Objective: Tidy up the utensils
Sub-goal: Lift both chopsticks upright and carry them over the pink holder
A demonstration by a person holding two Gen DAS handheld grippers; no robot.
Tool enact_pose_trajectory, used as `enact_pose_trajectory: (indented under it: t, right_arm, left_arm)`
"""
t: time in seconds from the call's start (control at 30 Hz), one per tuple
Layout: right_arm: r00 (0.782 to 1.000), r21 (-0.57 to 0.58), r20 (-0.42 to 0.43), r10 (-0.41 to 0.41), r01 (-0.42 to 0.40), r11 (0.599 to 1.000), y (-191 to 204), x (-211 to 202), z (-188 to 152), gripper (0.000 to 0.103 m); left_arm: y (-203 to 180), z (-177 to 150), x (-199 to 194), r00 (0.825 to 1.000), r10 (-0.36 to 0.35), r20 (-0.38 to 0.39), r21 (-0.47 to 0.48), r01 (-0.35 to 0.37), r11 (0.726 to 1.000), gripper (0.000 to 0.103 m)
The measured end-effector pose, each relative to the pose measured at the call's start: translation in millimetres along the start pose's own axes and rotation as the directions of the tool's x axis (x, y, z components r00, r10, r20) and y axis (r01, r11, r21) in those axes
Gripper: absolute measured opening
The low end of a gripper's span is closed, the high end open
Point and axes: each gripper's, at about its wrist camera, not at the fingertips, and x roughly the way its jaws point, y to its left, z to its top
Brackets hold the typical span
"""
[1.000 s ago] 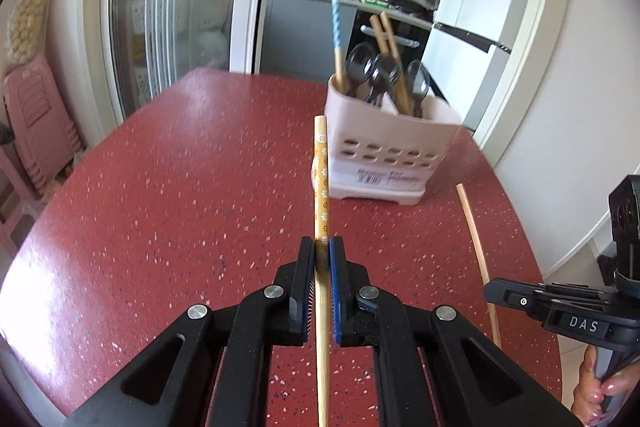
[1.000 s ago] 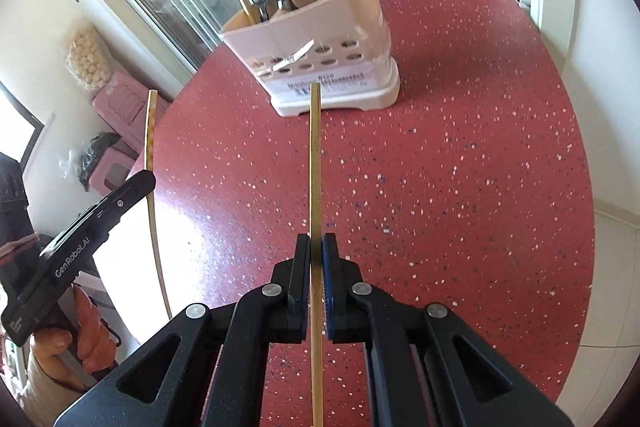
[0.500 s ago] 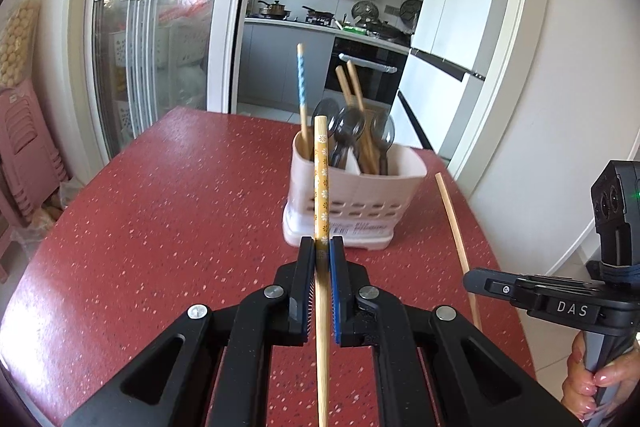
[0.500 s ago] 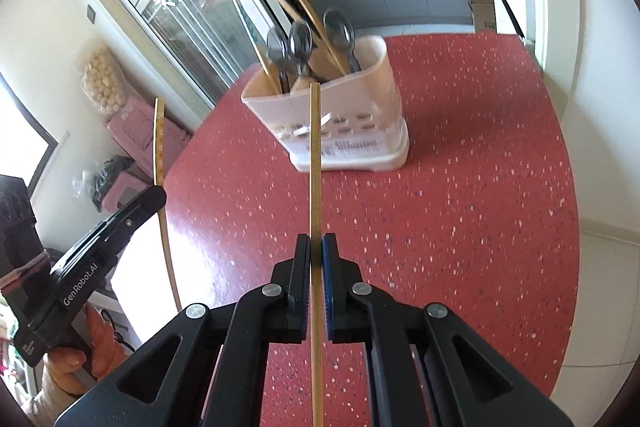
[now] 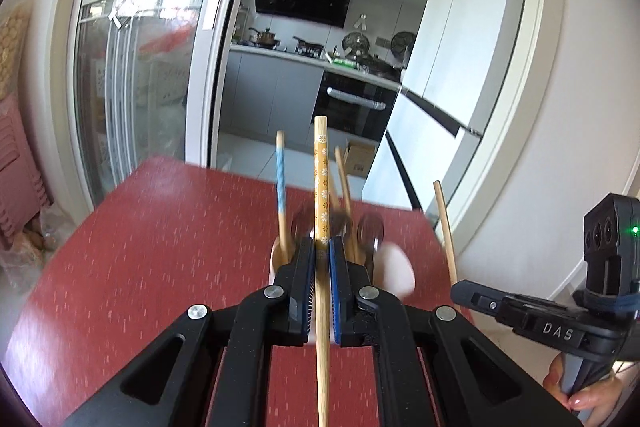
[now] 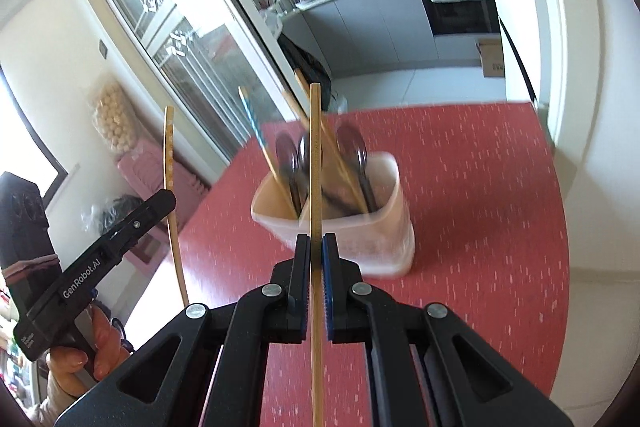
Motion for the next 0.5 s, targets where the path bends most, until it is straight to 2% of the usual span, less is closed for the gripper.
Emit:
enact_pose_trajectory:
  t: [0.27,0.5]
  right_arm:
    - [0.989,-0.036,0.149,-0.017,0.023,0.999,-1,23,60,0.006]
    - [0.974,-0.073,0.223,-0.046,0.064,0.995,-1,54,86,0.006]
  left_arm:
    - [6,45,45,0.998,-0.002,0.069,-0.016,0.003,1.000,0.037]
    - [14,62,83,0.993,0.022,0.117,-0.013,-0.020,1.000,0.037]
